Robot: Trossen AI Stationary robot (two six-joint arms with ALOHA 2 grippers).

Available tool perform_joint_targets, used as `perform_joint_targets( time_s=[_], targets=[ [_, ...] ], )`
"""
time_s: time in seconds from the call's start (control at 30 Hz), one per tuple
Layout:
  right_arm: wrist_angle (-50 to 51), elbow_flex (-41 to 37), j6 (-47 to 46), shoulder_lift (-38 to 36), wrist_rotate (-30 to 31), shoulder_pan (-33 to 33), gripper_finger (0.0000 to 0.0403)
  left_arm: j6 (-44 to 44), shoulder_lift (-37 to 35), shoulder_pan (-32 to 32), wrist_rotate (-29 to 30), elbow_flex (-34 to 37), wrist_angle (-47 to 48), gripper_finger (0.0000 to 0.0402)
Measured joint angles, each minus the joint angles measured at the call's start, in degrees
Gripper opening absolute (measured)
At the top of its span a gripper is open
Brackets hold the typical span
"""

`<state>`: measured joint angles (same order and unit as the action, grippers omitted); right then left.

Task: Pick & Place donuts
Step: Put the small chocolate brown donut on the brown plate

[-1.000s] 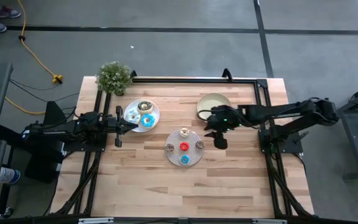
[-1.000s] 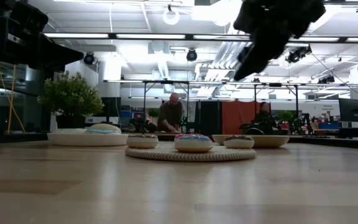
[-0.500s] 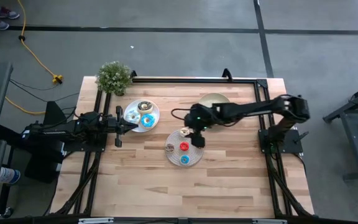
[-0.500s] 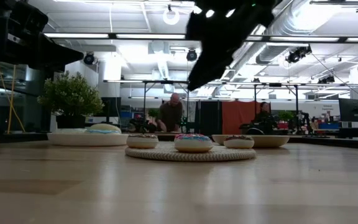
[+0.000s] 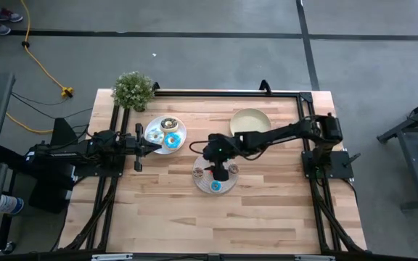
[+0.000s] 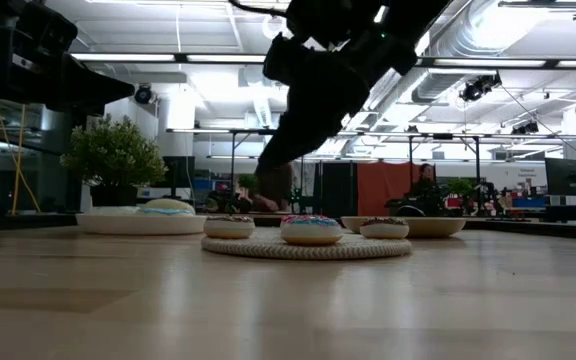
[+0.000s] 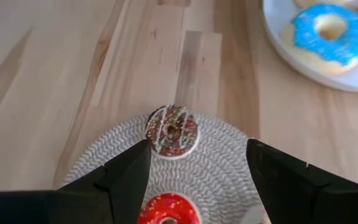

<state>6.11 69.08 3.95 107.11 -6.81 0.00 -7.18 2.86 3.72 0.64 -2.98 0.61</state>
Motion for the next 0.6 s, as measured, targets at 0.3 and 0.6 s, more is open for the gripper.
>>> perform_joint_targets(
  time_s=[0.3, 0.6],
  targets=[
    [-4.04, 0.0, -0.2, 3.71, 0.02, 1.71, 0.0257, 0.01, 0.02, 0.0, 0.0, 0.02, 0.01, 0.0001],
    [-4.22, 0.0, -1.55, 4.37, 2.15, 2.42, 0.0257, 0.0, 0.02, 0.0, -0.01, 0.02, 0.01, 0.0001]
  ],
)
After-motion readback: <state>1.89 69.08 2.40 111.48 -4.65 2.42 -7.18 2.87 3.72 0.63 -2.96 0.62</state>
